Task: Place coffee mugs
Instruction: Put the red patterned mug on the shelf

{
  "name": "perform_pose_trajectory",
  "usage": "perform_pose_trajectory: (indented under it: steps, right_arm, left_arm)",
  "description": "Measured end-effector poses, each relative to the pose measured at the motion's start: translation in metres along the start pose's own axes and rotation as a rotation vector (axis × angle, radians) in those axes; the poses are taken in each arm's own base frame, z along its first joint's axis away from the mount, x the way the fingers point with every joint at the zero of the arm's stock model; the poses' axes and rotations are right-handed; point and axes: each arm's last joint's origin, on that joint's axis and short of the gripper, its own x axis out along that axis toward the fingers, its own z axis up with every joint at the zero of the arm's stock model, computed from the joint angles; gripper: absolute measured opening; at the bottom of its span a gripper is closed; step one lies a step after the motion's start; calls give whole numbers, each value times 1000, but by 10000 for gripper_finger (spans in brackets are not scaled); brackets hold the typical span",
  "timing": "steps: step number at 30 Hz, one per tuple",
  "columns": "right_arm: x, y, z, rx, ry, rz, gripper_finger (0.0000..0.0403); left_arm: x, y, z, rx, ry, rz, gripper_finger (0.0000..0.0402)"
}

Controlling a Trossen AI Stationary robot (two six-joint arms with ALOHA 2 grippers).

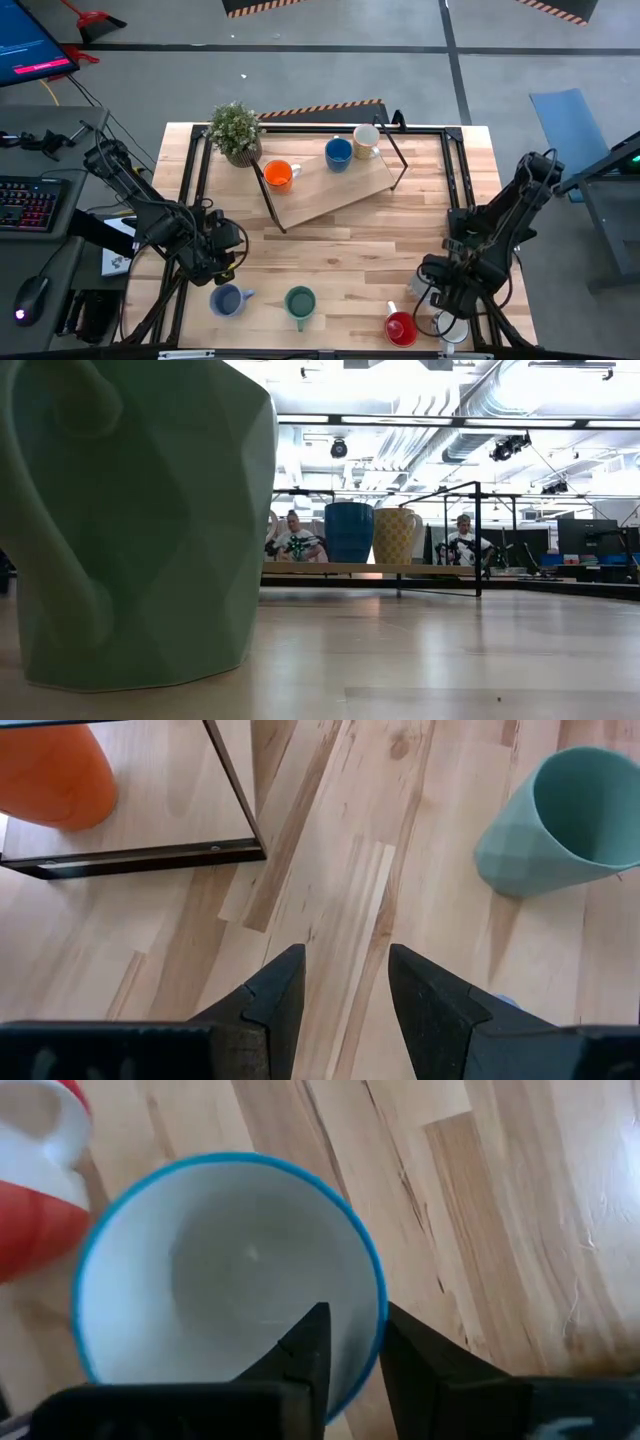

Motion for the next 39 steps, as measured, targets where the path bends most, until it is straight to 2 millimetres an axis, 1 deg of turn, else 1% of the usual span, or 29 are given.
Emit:
perform_pose_trajectory:
  steps: [4,7,9,11,14,16,18,22,25,29,32,39]
  right_arm:
    - [11,6,0,-7,12,-42,62]
    - [17,7,4,11,20,-71,59]
    - [21,6,9,36,26,-87,42]
    - [23,4,15,60,23,-99,15]
    - [25,-1,27,94,-50,-128,9]
    - [24,-8,35,100,-102,-166,4]
    - [22,-19,44,113,-126,-206,3]
    - [10,-46,65,176,-199,-250,2]
    - [-1,-69,81,234,-276,-250,1]
    - [-12,-99,102,265,-325,-238,1]
    - [-13,-121,120,289,-339,-216,1]
    - [-5,-173,154,358,-345,-159,1]
  left_arm:
    - [0,0,0,0,0,-1,133]
    - [0,0,0,-1,-1,-1,133]
    - [0,0,0,-1,-1,-1,133]
    - [0,0,0,-1,-1,-1,133]
    - [0,0,0,-2,-2,-2,133]
    - [0,0,0,-2,-2,-2,133]
    - [0,0,0,-3,-2,-2,133]
    - [0,0,0,-3,-2,-2,133]
    - [0,0,0,-2,-2,-2,133]
    - [0,0,0,-2,-2,-2,133]
    - [0,0,0,-1,-2,-1,133]
    - [0,0,0,0,-1,-1,133]
